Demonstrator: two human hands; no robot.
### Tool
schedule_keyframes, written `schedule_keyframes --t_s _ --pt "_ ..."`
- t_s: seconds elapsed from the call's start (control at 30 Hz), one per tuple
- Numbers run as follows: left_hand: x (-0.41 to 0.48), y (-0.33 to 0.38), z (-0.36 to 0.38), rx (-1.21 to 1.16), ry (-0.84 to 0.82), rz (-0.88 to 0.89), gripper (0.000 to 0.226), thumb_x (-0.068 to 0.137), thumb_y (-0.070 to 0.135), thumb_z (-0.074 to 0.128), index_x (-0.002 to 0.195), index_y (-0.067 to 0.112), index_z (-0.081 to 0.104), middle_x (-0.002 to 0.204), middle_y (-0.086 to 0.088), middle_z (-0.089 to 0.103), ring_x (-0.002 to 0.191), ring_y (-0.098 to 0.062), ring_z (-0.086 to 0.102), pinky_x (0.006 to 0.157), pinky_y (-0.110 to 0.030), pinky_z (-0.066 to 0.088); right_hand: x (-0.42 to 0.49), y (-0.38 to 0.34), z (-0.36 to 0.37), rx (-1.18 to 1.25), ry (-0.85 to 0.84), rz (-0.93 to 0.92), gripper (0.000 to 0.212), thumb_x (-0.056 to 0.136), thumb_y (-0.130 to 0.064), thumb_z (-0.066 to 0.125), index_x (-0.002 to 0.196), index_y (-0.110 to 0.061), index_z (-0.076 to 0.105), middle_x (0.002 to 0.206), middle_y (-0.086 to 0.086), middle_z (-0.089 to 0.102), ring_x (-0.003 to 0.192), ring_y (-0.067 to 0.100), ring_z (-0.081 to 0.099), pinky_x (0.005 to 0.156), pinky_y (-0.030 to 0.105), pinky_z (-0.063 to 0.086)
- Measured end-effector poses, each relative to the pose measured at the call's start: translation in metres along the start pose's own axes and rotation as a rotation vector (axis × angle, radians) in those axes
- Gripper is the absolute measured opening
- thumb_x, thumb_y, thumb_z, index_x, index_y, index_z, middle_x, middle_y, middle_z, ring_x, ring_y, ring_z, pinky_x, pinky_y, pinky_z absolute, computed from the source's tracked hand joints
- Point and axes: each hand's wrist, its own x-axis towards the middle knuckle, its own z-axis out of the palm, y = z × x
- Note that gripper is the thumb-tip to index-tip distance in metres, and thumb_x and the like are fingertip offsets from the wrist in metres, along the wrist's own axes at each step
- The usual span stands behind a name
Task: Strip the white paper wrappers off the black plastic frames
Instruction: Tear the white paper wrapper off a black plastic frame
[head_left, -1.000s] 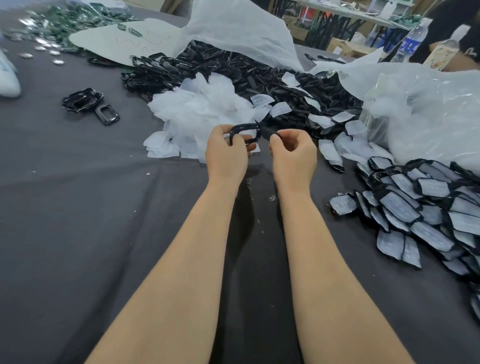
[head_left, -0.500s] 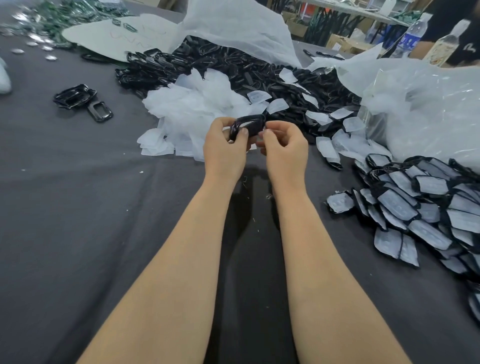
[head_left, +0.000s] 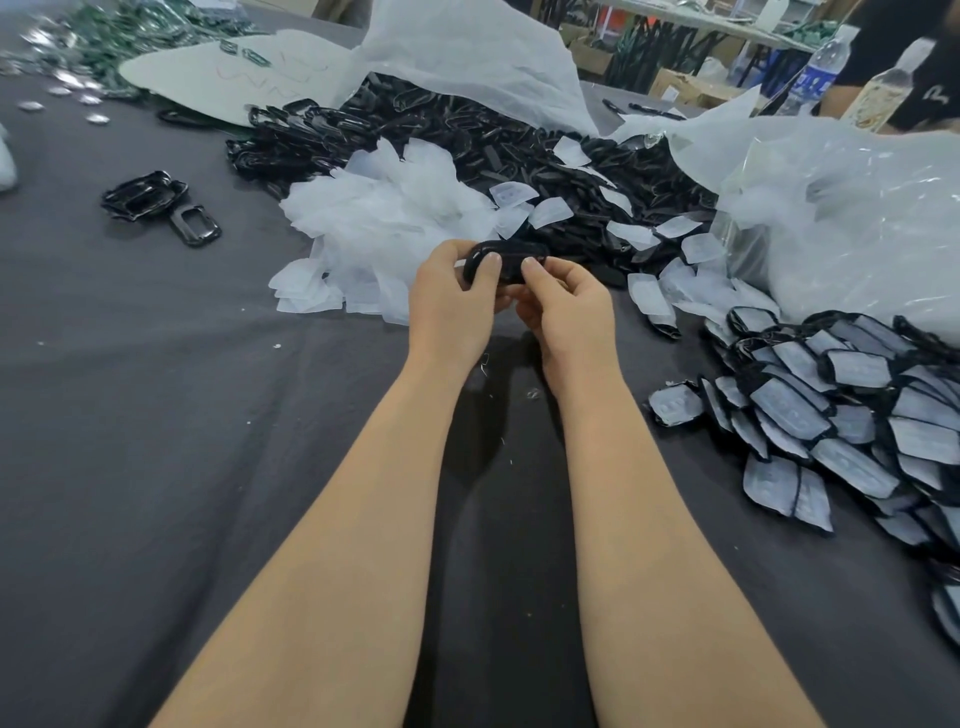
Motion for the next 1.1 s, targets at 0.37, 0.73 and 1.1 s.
schedule_keyframes --t_s 0.37,0.73,1.1 --pt "-0.004 0.001 -0.005 0.212 -0.025 0.068 0.007 0.097 0.012 0.051 0.093 0.018 0.052 0.076 -0.004 0.067 0.052 -0.003 0.065 0.06 -0.021 0.057 -0.002 0.005 0.003 -0.477 0.116 -0.247 0.005 0.089 -0.015 0.061 0.091 -0.013 0.058 0.087 0.008 0.065 0.087 0.028 0.065 0.087 0.044 0.052" --pt "0.005 0.012 -0.018 -0.341 0.339 -0.031 0.014 0.099 0.007 0.046 0.089 0.017 0.048 0.07 -0.006 0.06 0.05 -0.004 0.055 0.056 -0.019 0.05 -0.001 0.01 0.005 -0.904 0.089 -0.269 0.029 0.093 -0.023 0.052 0.119 -0.014 0.062 0.12 0.007 0.061 0.112 0.023 0.053 0.093 0.027 0.039" --pt "0.004 0.012 -0.014 -0.353 0.348 -0.031 0.012 0.099 0.009 0.047 0.089 0.015 0.048 0.069 -0.007 0.06 0.05 -0.006 0.056 0.052 -0.019 0.049 0.007 0.004 0.021 -0.866 0.038 -0.161 0.018 0.089 -0.016 0.055 0.107 -0.015 0.058 0.096 -0.005 0.06 0.102 0.021 0.055 0.095 0.034 0.04"
